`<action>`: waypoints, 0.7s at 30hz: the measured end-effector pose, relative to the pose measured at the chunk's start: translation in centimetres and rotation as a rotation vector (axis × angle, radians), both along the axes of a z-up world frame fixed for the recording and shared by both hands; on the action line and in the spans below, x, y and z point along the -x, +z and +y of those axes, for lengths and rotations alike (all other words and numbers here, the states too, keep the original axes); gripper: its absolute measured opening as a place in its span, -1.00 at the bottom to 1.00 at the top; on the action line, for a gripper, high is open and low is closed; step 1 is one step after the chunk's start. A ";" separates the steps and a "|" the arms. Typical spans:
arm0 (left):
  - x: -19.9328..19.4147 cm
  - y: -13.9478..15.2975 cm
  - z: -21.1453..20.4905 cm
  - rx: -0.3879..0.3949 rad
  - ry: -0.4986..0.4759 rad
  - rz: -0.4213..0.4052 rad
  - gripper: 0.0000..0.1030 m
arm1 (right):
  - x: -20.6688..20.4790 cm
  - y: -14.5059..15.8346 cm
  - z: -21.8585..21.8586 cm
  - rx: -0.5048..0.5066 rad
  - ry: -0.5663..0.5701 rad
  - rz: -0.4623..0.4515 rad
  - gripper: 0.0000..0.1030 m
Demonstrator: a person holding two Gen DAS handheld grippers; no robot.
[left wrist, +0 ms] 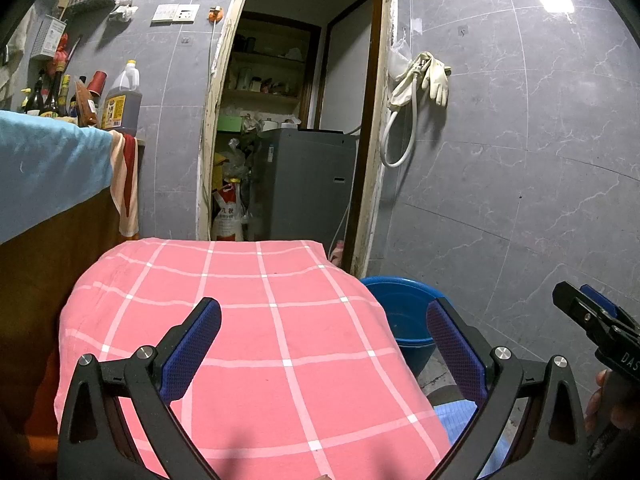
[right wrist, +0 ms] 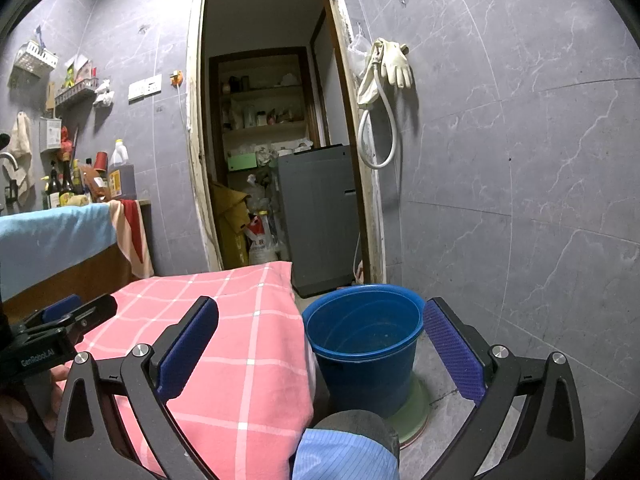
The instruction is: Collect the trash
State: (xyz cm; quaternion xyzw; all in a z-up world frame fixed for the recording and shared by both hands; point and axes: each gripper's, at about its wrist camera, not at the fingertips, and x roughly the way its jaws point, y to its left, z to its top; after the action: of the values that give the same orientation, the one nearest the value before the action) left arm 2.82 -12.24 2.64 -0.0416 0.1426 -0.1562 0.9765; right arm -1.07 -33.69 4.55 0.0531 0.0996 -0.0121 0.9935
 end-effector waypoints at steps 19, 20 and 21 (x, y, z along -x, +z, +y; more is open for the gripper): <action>0.0 -0.4 0.1 -0.006 0.010 -0.004 0.95 | -0.1 0.1 0.1 0.000 0.000 0.003 1.00; 0.1 -0.5 0.0 -0.014 0.015 -0.006 0.95 | 0.0 0.1 0.1 0.000 0.000 0.003 1.00; 0.1 -0.6 0.0 -0.019 0.018 -0.008 0.96 | -0.1 0.1 0.1 0.000 0.000 0.004 1.00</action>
State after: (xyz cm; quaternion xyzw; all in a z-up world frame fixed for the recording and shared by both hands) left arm 2.69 -12.23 2.01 -0.0330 0.1399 -0.1464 0.9787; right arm -1.00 -33.60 4.67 0.0528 0.1013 -0.0121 0.9934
